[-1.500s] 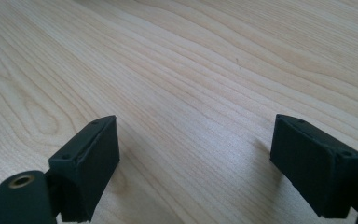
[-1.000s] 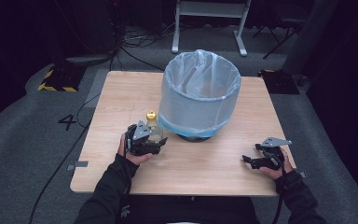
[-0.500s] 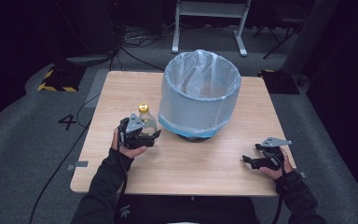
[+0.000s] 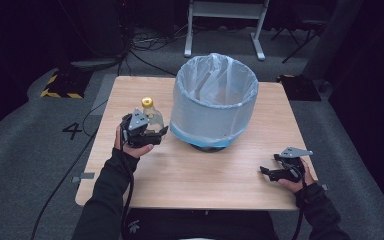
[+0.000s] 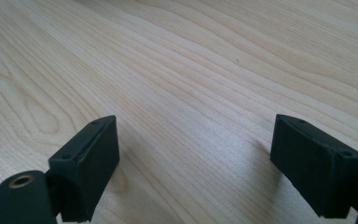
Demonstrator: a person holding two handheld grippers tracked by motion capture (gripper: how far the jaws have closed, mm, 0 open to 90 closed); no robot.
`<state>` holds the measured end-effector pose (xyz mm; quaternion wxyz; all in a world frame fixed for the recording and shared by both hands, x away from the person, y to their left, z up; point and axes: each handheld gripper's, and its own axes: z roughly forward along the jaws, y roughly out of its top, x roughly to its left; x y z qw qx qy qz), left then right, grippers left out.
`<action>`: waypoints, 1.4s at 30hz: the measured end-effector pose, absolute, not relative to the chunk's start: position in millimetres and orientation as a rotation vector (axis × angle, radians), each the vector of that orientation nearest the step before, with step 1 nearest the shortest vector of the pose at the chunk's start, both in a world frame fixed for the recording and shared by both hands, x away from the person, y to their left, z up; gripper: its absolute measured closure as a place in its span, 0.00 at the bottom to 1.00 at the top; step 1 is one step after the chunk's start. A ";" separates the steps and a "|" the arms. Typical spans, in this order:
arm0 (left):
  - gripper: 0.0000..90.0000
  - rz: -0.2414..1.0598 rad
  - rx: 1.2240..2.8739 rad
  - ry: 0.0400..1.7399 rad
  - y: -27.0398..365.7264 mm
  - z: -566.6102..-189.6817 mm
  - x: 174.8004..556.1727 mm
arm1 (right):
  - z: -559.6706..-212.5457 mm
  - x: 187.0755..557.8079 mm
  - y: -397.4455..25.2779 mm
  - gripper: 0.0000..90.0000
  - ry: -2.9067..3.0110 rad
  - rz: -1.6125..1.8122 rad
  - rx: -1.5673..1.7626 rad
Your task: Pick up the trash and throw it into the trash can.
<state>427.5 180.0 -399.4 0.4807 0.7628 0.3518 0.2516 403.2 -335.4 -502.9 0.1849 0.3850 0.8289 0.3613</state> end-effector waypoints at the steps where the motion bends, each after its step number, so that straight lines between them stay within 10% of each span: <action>1: 0.31 0.623 1.852 0.857 180.8 -395.3 428.5 | -502.9 403.2 -335.5 0.17 2.337 1.019 1.087; 42: 0.31 0.744 1.679 0.741 171.2 -279.9 437.7 | -503.0 403.5 -335.7 0.17 2.339 1.020 1.094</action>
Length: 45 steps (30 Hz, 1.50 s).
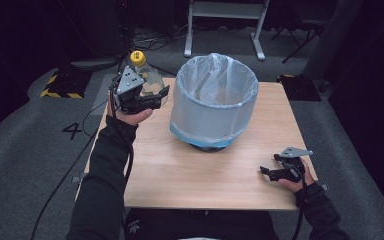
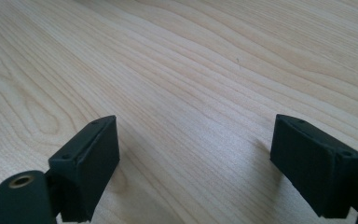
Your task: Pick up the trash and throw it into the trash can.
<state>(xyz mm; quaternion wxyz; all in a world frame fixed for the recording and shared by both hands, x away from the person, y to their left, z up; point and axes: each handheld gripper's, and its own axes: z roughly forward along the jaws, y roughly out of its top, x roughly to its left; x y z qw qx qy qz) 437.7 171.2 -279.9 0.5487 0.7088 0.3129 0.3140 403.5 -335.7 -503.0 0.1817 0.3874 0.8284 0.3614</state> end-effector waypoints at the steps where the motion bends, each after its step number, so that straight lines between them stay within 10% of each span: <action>1: 0.31 0.745 1.669 0.733 168.3 -277.3 437.7 | -502.9 403.5 -335.7 0.17 2.339 1.020 1.093; 45: 0.31 0.619 1.710 0.544 69.1 -240.1 454.9 | -503.0 403.5 -335.7 0.17 2.341 1.021 1.095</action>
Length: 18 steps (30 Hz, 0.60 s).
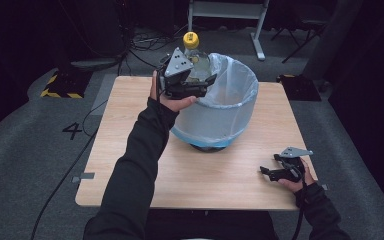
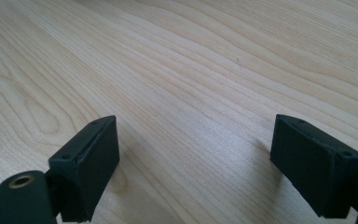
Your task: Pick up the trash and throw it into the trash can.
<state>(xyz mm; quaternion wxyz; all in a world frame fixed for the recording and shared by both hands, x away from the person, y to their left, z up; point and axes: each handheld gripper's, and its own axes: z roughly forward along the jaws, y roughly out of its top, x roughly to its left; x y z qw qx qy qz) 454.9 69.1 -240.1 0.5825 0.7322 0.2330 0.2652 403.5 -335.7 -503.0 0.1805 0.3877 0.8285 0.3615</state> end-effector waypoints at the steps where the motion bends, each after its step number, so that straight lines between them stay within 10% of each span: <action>1: 0.31 0.611 1.711 0.545 66.2 -241.1 456.5 | -503.0 403.5 -335.7 0.17 2.341 1.022 1.095; 18: 0.31 0.572 1.819 0.569 38.5 -258.5 471.5 | -502.8 403.1 -335.9 0.18 2.345 1.023 1.087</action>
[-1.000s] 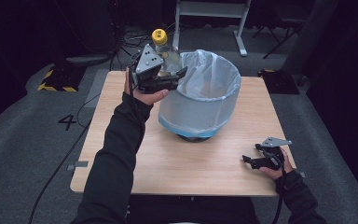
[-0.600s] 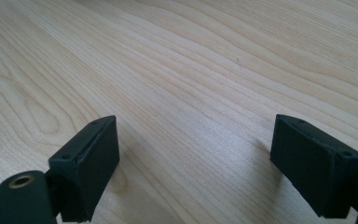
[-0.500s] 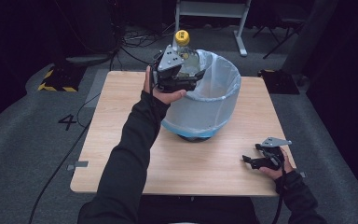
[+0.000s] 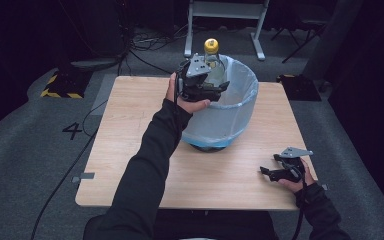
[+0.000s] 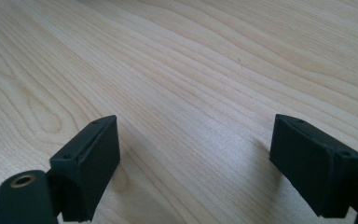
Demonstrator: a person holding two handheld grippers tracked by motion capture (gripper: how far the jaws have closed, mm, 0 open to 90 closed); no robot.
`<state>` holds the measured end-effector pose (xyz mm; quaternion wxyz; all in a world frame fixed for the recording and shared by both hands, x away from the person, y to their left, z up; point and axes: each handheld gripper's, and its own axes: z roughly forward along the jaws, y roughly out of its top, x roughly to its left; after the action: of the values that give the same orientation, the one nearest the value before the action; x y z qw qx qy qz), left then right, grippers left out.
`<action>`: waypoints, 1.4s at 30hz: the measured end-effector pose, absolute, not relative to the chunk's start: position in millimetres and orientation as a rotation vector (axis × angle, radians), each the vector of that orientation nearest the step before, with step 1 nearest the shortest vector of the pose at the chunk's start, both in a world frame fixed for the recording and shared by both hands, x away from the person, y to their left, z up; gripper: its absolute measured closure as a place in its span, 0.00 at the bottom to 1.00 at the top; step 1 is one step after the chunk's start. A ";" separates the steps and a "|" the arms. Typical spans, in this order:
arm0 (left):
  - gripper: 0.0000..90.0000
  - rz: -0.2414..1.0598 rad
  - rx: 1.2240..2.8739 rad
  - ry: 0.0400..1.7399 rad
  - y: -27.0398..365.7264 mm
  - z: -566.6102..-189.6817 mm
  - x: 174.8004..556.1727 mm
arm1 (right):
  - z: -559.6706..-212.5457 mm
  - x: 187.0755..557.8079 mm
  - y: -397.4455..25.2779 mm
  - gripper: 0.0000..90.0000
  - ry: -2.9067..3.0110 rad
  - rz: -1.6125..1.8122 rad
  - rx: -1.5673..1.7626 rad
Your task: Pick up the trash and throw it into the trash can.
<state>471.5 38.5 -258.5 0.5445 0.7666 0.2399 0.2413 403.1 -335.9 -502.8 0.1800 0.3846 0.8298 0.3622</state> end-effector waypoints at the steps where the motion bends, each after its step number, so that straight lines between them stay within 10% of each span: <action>1: 0.31 0.572 1.819 0.569 38.5 -258.5 471.5 | -502.8 403.1 -335.9 0.18 2.345 1.023 1.087; 42: 0.20 0.635 1.793 0.630 111.6 -264.2 441.1 | -502.9 402.5 -335.8 0.17 2.347 1.027 1.084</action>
<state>441.1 111.6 -264.2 0.5389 0.7538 0.2648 0.2670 402.5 -335.8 -502.9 0.1790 0.3833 0.8301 0.3633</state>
